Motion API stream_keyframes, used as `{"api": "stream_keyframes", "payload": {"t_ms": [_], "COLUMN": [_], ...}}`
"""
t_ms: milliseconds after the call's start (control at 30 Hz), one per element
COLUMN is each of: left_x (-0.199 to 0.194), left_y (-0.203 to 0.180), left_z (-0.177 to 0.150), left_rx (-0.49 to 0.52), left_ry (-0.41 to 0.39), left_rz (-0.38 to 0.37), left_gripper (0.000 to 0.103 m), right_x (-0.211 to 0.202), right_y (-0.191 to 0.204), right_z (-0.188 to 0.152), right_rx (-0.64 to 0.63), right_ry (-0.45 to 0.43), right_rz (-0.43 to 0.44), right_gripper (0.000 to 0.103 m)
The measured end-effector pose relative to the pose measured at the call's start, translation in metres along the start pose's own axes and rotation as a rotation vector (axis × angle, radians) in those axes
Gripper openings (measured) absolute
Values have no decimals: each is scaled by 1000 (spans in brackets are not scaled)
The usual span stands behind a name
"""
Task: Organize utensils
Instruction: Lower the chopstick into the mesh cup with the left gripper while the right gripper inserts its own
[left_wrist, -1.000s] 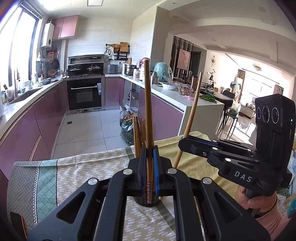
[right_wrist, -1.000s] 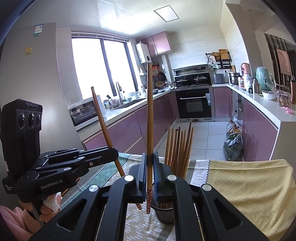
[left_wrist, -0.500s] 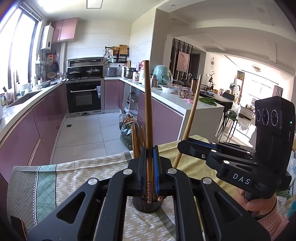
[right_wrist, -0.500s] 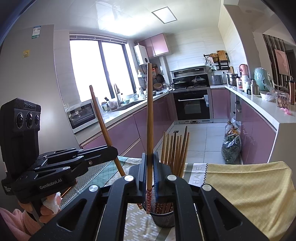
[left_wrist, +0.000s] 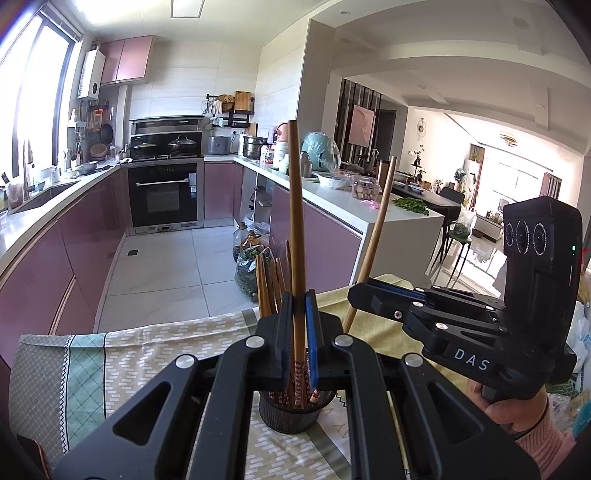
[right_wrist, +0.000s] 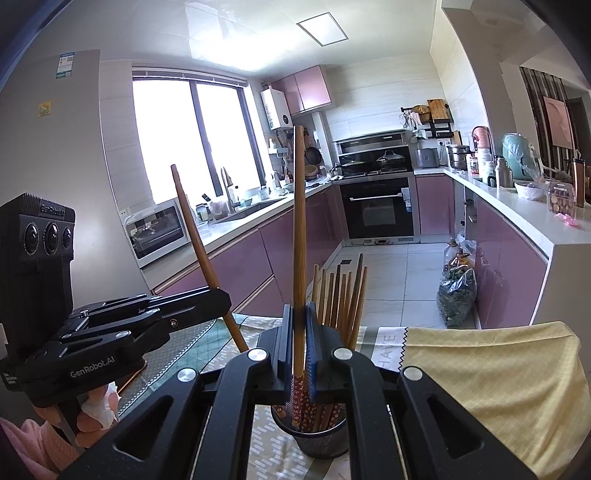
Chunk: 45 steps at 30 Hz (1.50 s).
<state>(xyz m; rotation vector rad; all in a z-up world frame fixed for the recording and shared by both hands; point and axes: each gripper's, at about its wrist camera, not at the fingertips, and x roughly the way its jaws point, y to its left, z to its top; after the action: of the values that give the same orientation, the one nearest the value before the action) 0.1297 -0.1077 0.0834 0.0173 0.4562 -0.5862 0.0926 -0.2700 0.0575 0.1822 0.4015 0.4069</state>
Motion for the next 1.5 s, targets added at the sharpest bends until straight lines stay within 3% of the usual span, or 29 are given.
{"api": "stream_keyframes", "payload": {"t_ms": [467,1100,1500], "left_x": [22,73,102], "left_y": [8,20,29], "left_z": [-5,-37,-47], "left_rx": [-2,23,5], "left_ry": [45,226,276], "left_rz": [9,-2,-3], "left_gripper": [8,8,8], "right_x": [14,54,67], "right_y": [-8,-15,-20], "right_z": [-1,-26,-34], "right_rx": [14,10,36], "right_ry": [31,179,226], "right_rz": [-11,-29,-35], "right_gripper": [6,6,6]}}
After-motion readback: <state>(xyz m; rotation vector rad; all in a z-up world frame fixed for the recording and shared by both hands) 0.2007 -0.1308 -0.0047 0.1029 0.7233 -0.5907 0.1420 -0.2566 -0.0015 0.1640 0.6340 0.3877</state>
